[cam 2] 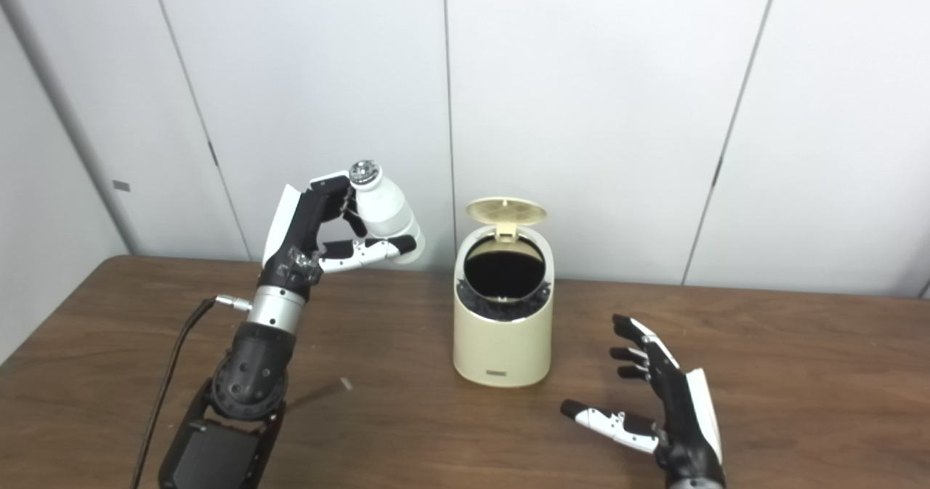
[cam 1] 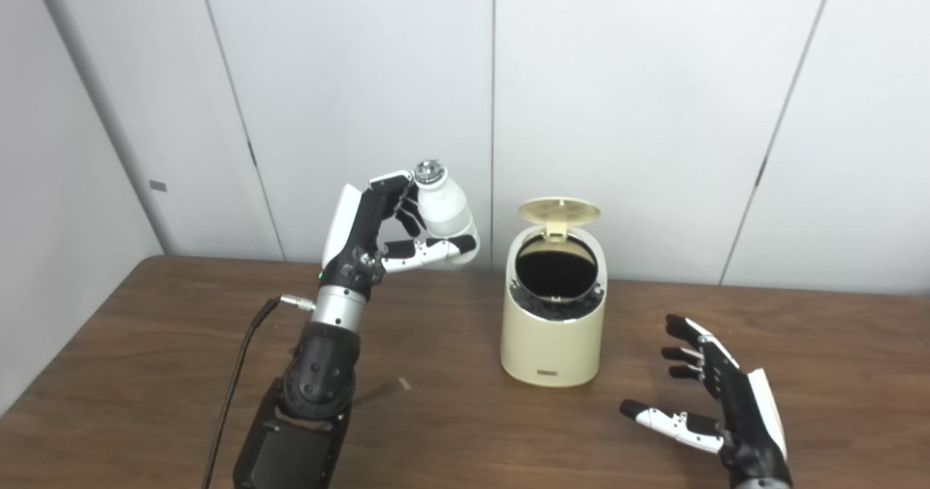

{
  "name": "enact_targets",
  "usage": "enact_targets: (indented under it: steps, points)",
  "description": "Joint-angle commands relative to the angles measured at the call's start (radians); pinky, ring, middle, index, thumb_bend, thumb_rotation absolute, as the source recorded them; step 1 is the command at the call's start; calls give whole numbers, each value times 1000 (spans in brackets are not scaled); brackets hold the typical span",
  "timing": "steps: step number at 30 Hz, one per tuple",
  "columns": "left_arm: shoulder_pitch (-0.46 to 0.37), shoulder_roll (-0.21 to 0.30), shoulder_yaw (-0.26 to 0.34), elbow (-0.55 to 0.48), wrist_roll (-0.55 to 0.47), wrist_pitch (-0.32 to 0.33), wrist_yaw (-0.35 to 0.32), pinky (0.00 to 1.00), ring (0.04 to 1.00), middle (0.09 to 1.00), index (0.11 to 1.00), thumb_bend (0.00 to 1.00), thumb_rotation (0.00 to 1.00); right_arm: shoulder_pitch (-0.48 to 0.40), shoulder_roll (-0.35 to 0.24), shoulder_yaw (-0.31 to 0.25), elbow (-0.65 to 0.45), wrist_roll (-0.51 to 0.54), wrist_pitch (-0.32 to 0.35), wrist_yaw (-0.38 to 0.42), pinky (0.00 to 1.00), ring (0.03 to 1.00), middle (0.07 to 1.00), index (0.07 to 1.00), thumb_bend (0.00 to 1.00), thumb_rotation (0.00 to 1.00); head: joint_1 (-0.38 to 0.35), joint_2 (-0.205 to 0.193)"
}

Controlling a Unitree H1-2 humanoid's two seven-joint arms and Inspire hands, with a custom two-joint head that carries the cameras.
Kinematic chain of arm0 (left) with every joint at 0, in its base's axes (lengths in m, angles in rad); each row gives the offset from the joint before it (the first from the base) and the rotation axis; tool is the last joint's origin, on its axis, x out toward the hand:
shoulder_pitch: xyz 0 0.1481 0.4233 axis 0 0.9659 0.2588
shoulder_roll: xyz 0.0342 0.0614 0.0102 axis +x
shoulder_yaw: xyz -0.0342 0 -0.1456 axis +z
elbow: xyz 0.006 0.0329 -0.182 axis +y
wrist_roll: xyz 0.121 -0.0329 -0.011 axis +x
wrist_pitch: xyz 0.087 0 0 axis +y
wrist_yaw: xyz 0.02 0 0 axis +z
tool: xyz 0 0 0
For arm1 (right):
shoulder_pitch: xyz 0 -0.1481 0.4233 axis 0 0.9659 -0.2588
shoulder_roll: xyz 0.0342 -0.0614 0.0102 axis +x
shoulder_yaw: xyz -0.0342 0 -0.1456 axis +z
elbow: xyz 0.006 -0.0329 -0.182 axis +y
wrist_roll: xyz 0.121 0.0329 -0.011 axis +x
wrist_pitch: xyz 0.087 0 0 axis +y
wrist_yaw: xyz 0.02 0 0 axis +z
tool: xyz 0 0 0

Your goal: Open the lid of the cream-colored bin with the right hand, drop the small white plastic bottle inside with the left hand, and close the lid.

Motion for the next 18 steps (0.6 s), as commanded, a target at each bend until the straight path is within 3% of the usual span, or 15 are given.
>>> enact_targets:
  steps: [1, 18]
  points:
    - [-62, -2, -9, -3, 4, -39, 3, 357, 433, 472, 496, 506, 0, -39, 6, 3, -25, -12, -48, -20, 674, 745, 831, 817, 777, 194, -3, 0]
    - [-71, -82, -58, 97, -10, -135, 11, 345, 426, 476, 498, 505, 0, -41, 27, 4, -35, -10, -47, -41, 669, 750, 829, 820, 772, 183, -32, 1]
